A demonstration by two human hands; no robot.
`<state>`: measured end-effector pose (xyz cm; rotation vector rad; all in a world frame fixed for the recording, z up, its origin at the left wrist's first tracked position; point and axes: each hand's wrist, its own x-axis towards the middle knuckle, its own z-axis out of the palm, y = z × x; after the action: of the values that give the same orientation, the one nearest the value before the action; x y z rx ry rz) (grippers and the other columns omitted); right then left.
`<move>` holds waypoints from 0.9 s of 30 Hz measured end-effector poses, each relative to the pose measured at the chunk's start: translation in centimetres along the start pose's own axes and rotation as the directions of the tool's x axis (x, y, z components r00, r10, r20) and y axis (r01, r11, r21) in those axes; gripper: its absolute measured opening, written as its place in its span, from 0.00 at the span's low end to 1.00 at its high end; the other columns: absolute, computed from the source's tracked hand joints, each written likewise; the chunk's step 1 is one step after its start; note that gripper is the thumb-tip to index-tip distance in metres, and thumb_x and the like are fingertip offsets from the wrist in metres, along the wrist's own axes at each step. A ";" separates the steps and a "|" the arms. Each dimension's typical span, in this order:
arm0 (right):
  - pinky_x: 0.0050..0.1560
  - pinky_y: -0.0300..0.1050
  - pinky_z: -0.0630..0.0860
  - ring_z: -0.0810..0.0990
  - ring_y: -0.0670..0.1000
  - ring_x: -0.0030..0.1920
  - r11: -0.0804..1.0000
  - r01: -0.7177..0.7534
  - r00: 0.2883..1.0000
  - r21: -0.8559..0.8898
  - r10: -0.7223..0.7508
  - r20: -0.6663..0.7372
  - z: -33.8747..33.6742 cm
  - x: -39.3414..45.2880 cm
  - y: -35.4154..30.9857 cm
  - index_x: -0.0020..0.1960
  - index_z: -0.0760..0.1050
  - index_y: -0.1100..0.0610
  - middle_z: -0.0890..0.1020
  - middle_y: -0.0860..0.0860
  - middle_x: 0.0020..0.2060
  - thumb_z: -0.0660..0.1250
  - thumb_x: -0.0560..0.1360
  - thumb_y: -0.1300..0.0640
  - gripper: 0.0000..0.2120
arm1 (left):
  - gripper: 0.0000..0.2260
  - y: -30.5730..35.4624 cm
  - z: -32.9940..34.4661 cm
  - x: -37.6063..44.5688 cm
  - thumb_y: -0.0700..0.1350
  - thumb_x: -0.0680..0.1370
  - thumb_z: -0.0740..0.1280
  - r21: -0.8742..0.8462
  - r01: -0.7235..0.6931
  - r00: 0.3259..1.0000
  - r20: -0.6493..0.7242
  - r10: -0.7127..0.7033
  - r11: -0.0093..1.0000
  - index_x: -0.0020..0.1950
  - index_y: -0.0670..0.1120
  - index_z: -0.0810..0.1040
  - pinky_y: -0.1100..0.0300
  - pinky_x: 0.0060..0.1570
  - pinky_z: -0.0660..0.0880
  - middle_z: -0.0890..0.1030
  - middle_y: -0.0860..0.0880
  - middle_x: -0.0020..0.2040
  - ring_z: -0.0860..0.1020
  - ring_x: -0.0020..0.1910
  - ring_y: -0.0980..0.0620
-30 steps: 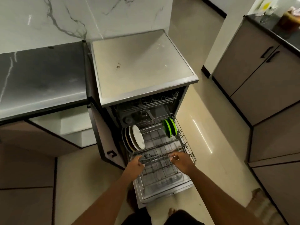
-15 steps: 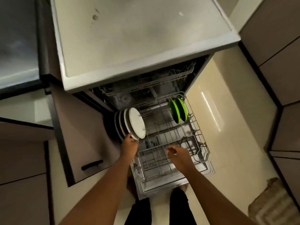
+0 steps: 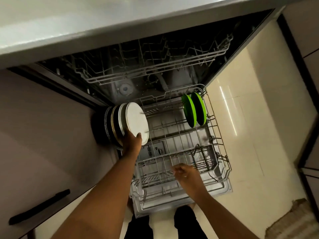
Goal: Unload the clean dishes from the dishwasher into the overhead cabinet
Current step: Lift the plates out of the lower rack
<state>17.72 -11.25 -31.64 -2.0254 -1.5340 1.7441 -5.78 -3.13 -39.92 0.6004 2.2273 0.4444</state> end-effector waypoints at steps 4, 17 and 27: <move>0.47 0.41 0.78 0.83 0.46 0.44 0.999 -0.041 0.999 0.001 0.041 0.019 0.0 1.2 1.8 0.44 0.81 0.44 0.85 0.44 0.40 0.65 0.75 0.67 0.18 | 0.25 -0.3 1.0 2.2 0.42 0.79 0.65 -0.024 0.042 0.998 -0.041 -0.043 0.999 0.75 0.38 0.63 0.48 0.70 0.63 0.69 0.35 0.72 0.67 0.71 0.37; 0.35 0.36 0.75 0.82 0.52 0.38 0.988 -0.019 0.999 0.153 0.024 -0.033 -1.3 2.4 -3.2 0.49 0.82 0.53 0.85 0.53 0.41 0.66 0.77 0.66 0.09 | 0.11 -5.2 -3.7 -9.5 0.58 0.78 0.62 -0.572 0.100 0.987 -0.048 -0.155 0.814 0.59 0.58 0.75 0.43 0.56 0.77 0.79 0.45 0.56 0.79 0.55 0.42; 0.41 0.28 0.75 0.82 0.39 0.42 0.995 0.094 0.978 0.028 -0.087 -0.188 -0.1 2.8 -5.0 0.48 0.81 0.49 0.85 0.41 0.40 0.66 0.78 0.61 0.09 | 0.20 -10.8 -6.9 -15.5 0.51 0.83 0.55 -0.863 0.366 0.925 0.297 -0.237 0.348 0.73 0.46 0.69 0.38 0.68 0.67 0.76 0.43 0.68 0.75 0.65 0.41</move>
<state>14.27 -6.78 -30.59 -2.0024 -1.4993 1.4923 -4.88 -21.36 -31.55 -0.3970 1.5344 1.2673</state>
